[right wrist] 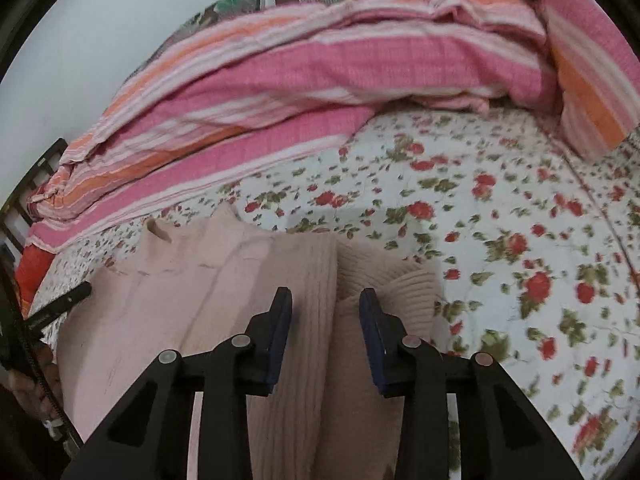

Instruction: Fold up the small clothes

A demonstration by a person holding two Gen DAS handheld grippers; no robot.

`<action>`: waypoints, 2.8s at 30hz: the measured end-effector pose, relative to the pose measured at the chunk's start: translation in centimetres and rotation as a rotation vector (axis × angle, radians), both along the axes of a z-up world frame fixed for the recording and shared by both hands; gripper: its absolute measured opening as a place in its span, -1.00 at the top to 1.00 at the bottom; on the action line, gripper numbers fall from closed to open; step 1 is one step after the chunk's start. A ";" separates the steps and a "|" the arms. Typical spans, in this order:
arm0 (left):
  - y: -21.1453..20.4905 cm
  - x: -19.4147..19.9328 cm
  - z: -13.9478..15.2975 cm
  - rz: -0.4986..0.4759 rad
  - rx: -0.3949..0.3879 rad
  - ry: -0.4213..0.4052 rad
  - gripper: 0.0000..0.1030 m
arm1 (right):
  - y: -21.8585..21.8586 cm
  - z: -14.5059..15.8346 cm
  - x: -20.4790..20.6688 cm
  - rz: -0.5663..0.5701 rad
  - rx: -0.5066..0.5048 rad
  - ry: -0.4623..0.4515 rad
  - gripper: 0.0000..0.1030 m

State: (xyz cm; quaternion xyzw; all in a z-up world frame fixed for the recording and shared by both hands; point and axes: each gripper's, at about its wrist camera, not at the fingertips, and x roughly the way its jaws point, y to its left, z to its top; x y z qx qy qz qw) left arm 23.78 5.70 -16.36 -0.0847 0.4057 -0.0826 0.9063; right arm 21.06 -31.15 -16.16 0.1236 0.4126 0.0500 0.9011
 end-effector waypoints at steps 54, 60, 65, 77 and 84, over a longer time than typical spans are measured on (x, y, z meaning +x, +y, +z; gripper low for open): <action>9.9 -7.1 -2.2 0.072 -0.148 -0.121 -0.27 | 16.4 -0.2 3.2 0.120 -0.314 0.125 0.01; 10.4 -8.7 -1.9 0.062 -0.171 -0.096 -0.27 | 16.3 1.1 -1.1 0.146 -0.309 0.094 0.05; 10.6 -11.4 -1.7 0.063 -0.189 -0.092 -0.27 | 16.5 0.8 -3.5 0.149 -0.310 0.094 0.06; 9.7 -19.0 -1.9 -0.070 -0.365 -0.085 -0.27 | 16.8 0.6 -11.1 0.144 -0.353 -0.004 0.06; 7.5 -20.2 -3.3 -0.103 -0.427 -0.046 -0.27 | 16.3 -0.6 -14.9 0.191 -0.325 -0.004 0.05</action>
